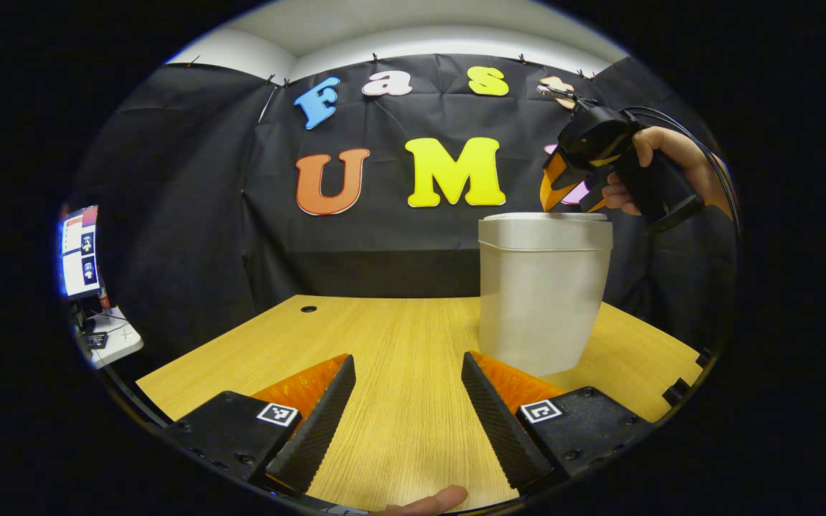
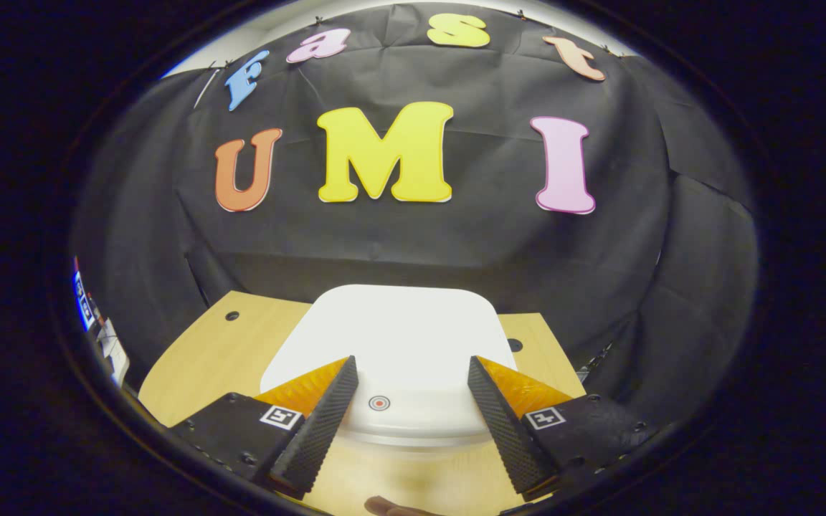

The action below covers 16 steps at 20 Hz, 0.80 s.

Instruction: Press the lid of the desktop garbage bin to open it, pick up the crumpled paper on the desktop and throw it into the bin, then pick up the pop can on the desktop and drop it into the bin, and finally close the garbage bin lid.

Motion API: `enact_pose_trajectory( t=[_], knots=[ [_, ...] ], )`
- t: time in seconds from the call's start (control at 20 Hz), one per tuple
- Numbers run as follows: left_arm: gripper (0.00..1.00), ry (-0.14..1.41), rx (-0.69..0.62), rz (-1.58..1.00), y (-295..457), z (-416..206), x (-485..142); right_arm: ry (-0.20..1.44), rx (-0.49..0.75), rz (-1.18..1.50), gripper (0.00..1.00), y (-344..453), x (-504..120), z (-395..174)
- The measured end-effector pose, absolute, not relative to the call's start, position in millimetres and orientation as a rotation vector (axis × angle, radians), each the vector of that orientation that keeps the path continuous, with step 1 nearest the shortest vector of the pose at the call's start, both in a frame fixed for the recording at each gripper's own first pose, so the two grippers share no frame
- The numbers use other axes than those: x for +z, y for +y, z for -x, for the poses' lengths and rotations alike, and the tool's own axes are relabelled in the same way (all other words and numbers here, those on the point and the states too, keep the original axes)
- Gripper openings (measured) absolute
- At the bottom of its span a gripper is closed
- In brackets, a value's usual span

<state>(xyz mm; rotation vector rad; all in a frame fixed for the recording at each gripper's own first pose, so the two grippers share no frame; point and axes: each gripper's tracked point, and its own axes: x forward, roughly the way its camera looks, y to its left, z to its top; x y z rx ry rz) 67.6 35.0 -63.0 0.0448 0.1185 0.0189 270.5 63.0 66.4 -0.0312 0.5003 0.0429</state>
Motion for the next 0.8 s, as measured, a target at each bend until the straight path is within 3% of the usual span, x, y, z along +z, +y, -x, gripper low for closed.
enact_pose_trajectory(
  t=[0.5,0.8],
  knots=[
    [0.96,0.103,0.052,-0.025,56,-65,-55,0.485,0.016,0.015,0.99,61,54,-256],
    [0.96,0.084,0.065,0.006,62,-64,-49,0.353,0.018,0.017,1.0,62,58,-257]
  ],
)
